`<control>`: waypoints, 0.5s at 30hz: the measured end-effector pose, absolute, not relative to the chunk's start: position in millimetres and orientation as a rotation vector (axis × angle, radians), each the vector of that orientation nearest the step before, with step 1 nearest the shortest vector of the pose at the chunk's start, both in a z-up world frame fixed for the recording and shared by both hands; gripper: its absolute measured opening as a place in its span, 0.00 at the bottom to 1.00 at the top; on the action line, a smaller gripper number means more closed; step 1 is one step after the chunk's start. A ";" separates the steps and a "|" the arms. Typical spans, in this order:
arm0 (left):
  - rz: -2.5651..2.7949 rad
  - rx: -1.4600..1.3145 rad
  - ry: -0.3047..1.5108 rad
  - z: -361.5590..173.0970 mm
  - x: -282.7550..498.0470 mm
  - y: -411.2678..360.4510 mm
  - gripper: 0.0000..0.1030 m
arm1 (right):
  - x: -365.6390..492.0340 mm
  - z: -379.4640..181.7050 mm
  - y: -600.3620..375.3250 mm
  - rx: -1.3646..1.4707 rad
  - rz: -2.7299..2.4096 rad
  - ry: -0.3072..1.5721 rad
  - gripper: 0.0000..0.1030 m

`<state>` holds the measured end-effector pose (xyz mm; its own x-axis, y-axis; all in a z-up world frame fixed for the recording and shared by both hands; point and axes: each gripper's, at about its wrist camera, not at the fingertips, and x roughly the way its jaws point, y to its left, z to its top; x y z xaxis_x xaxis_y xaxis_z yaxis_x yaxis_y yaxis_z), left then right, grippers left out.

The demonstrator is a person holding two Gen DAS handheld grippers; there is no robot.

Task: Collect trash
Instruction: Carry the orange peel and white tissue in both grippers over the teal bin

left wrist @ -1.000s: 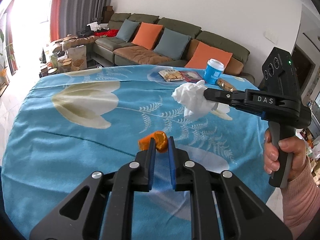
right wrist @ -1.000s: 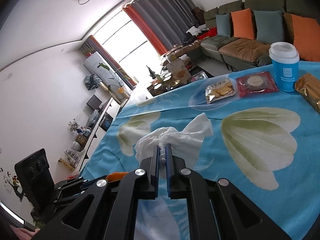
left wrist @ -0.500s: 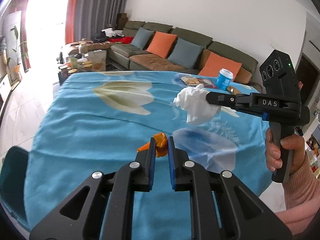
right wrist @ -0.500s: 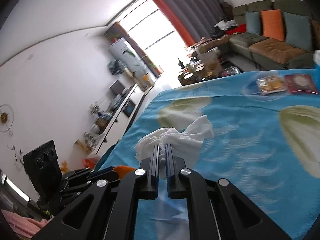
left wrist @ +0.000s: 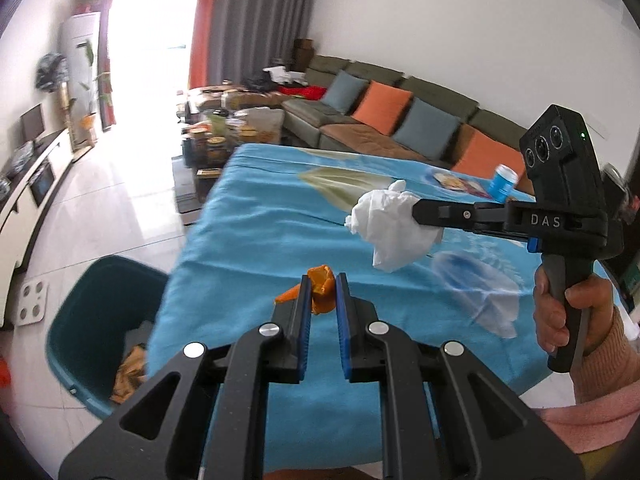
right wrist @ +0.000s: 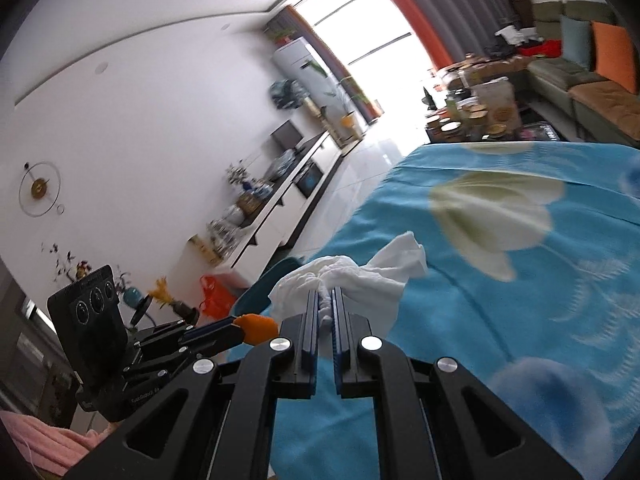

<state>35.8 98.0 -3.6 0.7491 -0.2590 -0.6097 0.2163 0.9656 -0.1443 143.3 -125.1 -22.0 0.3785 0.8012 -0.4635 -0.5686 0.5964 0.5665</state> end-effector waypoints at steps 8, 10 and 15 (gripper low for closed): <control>-0.149 -0.093 0.661 -0.3 26.7 143.8 0.12 | 148.2 -14.9 -61.1 0.266 1.001 0.801 0.05; -0.121 -0.102 0.661 -0.9 26.3 154.7 0.12 | 150.9 -14.3 -46.8 0.247 1.019 0.807 0.05; -0.052 -0.110 0.662 -2.5 24.8 178.1 0.12 | 151.9 -13.4 -20.8 0.207 1.049 0.824 0.05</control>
<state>24.8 178.1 -2.5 0.7877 -0.0836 -0.6104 0.0136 0.9929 -0.1185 151.9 -20.8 -13.4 0.2374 0.8312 -0.5027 -0.6853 0.5101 0.5198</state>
